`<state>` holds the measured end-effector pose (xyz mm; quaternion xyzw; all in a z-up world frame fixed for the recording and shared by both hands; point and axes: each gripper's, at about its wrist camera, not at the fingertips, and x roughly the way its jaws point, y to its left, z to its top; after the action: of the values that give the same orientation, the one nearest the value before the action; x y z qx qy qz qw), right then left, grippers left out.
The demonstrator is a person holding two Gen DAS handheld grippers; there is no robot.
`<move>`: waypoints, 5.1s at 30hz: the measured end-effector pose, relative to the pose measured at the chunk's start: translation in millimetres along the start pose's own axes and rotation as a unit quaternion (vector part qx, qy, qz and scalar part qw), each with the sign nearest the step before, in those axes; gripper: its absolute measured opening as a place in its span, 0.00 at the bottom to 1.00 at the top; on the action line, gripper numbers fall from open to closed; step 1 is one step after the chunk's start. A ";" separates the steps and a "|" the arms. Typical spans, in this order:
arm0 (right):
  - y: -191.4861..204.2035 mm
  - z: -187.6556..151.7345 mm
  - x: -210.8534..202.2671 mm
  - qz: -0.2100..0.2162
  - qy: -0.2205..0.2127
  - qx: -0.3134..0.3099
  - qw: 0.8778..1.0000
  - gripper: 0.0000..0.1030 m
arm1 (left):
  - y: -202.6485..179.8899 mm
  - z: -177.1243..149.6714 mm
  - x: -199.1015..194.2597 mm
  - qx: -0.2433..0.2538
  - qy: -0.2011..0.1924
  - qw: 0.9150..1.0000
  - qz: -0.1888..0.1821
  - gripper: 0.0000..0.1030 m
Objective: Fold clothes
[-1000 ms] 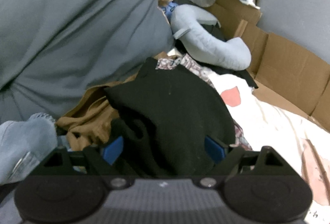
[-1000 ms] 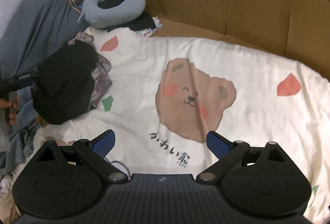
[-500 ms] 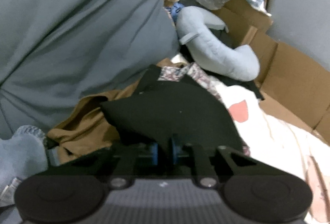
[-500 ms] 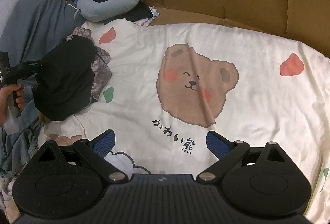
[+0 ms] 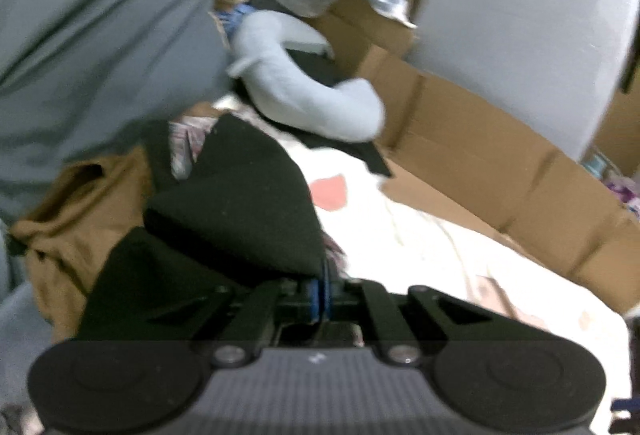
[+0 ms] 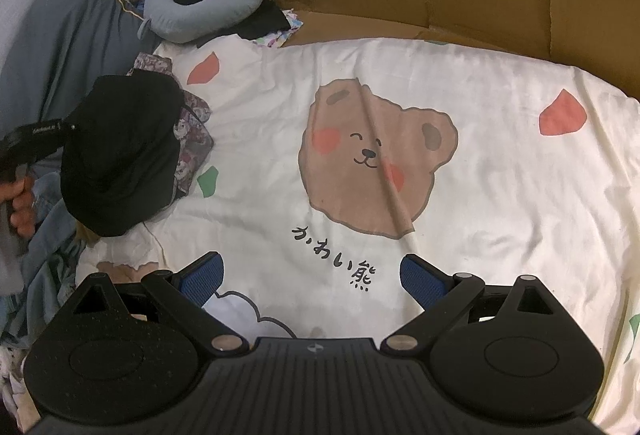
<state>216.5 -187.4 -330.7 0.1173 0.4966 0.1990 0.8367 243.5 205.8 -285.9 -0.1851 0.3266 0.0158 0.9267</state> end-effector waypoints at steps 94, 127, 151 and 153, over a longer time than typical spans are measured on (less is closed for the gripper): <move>-39.5 33.0 116.4 0.061 0.045 0.066 0.995 0.83 | -32.8 15.3 92.0 0.042 0.115 0.992 -0.033 0.07; -45.3 35.9 119.8 0.089 0.047 0.059 0.993 0.00 | 44.8 -113.2 -44.3 -0.050 0.223 0.974 0.006 0.06; -46.3 -61.3 24.8 0.102 0.091 0.081 0.987 0.00 | 62.6 -185.4 -88.2 -0.034 0.319 0.947 -0.005 0.06; -44.4 -72.1 24.2 0.104 0.110 0.083 0.985 0.00 | 66.2 -191.1 -93.8 -0.029 0.331 0.943 -0.003 0.06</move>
<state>173.2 -216.3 -401.8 0.2146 0.5858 0.2548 0.7388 45.3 208.5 -387.8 -0.2078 0.6139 -0.0394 0.7606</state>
